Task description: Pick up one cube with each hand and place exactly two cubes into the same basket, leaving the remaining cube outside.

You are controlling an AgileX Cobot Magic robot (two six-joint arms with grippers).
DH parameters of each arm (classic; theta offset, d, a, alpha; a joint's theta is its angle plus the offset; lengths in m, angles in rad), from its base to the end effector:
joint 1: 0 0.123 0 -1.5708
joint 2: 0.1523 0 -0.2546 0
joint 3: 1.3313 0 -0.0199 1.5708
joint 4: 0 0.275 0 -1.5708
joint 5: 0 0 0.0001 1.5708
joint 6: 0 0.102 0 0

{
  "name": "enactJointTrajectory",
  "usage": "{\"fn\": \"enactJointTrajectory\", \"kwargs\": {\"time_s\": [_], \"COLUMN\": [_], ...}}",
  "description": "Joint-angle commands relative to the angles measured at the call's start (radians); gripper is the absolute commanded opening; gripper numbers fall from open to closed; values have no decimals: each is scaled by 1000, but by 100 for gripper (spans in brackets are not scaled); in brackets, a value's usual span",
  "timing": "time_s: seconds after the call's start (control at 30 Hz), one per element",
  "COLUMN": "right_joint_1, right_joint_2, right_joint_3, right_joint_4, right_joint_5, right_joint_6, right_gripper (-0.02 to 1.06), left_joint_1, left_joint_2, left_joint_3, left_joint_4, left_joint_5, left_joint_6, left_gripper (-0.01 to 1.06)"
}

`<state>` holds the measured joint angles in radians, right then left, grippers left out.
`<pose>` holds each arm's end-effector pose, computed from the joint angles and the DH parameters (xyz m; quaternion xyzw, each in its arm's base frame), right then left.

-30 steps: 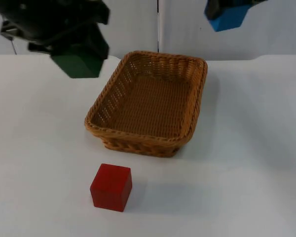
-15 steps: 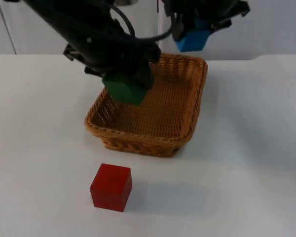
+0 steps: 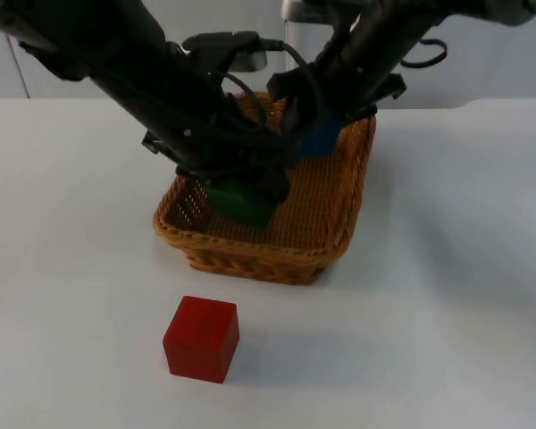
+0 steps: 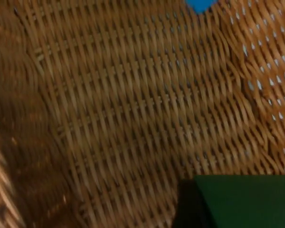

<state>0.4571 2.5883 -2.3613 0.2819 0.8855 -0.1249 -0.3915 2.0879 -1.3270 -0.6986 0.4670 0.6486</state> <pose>0.4953 0.2681 0.1196 -0.2196 0.9296 0.1710 0.2418 0.3903 -0.1931 0.0823 0.2256 0.9286 -0.1883 0.2265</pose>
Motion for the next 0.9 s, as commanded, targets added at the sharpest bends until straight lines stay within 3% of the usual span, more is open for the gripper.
{"fn": "enactJointTrajectory", "kwargs": {"time_s": [0.0,0.43,0.77,0.87], "right_joint_1": [6,6,6,6], "right_joint_2": [1,25,25,25], "right_joint_3": [-2,-4,-4,-4], "right_joint_4": [11,11,11,11], "right_joint_5": [-27,-74,-86,-86], "right_joint_6": [-15,-17,-17,-17], "right_gripper": [0,4,42,51], "left_joint_1": [-7,-7,-7,-7], "left_joint_2": [12,73,75,75], "left_joint_3": [-6,-6,-6,-6], "left_joint_4": [-33,-42,-45,-45], "left_joint_5": [-30,-65,-65,-63], "left_joint_6": [30,56,56,56], "left_gripper": [0,0,0,9]}}
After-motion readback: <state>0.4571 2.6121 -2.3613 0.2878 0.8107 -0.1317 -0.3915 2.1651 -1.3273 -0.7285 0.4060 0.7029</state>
